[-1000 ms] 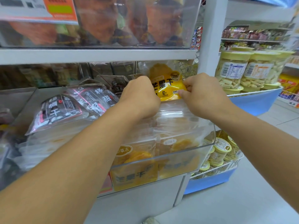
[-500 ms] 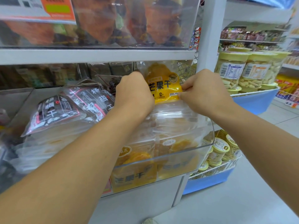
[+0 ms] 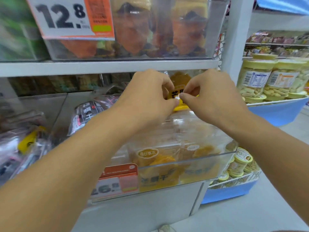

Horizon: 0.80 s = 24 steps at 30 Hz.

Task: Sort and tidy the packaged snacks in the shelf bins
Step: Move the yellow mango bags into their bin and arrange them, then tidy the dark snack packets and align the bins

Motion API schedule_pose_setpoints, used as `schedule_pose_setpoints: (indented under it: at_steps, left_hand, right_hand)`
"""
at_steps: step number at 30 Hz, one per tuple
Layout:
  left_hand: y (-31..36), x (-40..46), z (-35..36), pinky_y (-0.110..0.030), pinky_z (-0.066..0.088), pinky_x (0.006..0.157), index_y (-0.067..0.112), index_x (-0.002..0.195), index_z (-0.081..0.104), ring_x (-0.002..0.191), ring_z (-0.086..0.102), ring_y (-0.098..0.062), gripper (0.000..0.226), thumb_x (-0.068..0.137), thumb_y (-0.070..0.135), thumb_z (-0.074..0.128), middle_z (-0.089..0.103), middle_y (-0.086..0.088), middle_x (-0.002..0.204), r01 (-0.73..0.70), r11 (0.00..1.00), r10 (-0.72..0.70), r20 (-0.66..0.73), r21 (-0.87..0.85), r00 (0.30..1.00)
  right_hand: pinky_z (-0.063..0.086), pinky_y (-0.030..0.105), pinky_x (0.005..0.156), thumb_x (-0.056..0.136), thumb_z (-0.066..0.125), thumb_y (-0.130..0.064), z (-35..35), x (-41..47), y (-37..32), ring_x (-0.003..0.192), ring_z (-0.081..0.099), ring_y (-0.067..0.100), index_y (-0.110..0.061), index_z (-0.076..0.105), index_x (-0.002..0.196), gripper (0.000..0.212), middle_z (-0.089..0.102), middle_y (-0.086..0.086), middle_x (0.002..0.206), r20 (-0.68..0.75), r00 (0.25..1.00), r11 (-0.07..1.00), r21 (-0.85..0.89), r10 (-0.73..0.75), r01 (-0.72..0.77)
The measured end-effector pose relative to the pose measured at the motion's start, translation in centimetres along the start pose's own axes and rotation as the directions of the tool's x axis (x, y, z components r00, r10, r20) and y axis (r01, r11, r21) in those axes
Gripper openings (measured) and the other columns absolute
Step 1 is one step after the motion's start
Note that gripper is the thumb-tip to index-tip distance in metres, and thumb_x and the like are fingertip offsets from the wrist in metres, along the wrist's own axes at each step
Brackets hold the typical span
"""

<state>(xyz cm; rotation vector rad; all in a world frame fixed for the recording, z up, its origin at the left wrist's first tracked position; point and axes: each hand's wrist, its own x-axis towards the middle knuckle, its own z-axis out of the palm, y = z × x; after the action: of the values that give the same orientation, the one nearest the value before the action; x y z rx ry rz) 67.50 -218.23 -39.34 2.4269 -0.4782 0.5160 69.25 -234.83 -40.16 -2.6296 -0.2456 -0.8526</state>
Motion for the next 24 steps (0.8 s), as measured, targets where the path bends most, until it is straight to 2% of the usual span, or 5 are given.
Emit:
schedule_pose_setpoints:
  at_steps: [4,8,13,19,24]
  left_hand:
    - [-3.1,-5.1,-5.5,-0.022,0.055,0.069,0.025,0.081,0.076,0.069,0.067,0.001,0.008,0.087,0.030,0.075,0.071,0.013,0.071,-0.052,0.998,0.057,-0.133,0.041,0.989]
    - [-10.5,-11.4,-11.7,-0.023,0.051,0.064,0.025,0.070,0.074,0.059,0.063,0.003,0.018,0.086,0.033,0.074,0.067,0.016,0.061,0.150,0.967,-0.093,-0.260,0.208,0.961]
    - [-17.4,-16.8,-18.4,-0.035,0.054,0.087,0.023,0.098,0.076,0.082,0.068,-0.015,0.017,0.083,0.029,0.077,0.075,0.007,0.086,0.417,0.843,-0.312,-0.323,0.339,0.894]
    - [-20.4,-19.3,-19.2,-0.039,0.045,0.105,0.021,0.135,0.058,0.127,0.053,-0.023,0.052,0.088,0.042,0.070,0.060,0.002,0.136,0.459,0.739,-0.474,-0.105,0.493,0.874]
    - [-22.1,-19.1,-18.7,-0.043,0.046,0.104,0.021,0.129,0.062,0.127,0.052,-0.018,0.045,0.094,0.050,0.059,0.057,0.008,0.134,0.361,0.770,-0.420,-0.008,0.525,0.908]
  right_hand:
    - [0.056,0.039,0.069,0.084,0.070,-0.034,0.1,-0.7,-5.9,0.069,0.065,0.019,-0.025,0.076,0.077,0.013,0.068,-0.007,0.068,-0.017,0.982,0.981,0.053,-0.187,0.188]
    - [0.052,0.026,0.067,0.086,0.069,-0.031,0.7,-3.4,-14.3,0.065,0.064,0.004,-0.025,0.077,0.081,0.011,0.069,-0.015,0.069,0.027,0.909,0.870,0.300,-0.416,0.390]
    - [0.037,0.023,0.103,0.098,0.058,-0.037,4.6,-4.0,-23.8,0.129,0.051,0.014,-0.025,0.054,0.140,0.045,0.056,-0.006,0.141,0.378,0.685,0.782,0.307,-0.623,0.542]
    - [0.051,0.036,0.095,0.093,0.066,-0.020,11.1,1.2,-30.2,0.118,0.059,0.030,-0.013,0.059,0.134,0.042,0.062,0.008,0.132,0.703,0.527,0.760,0.030,-0.478,0.649]
    - [0.052,0.044,0.099,0.088,0.071,-0.045,17.0,3.4,-31.1,0.110,0.064,0.027,-0.016,0.064,0.129,0.050,0.066,0.004,0.125,0.889,0.344,0.699,-0.038,-0.303,0.714]
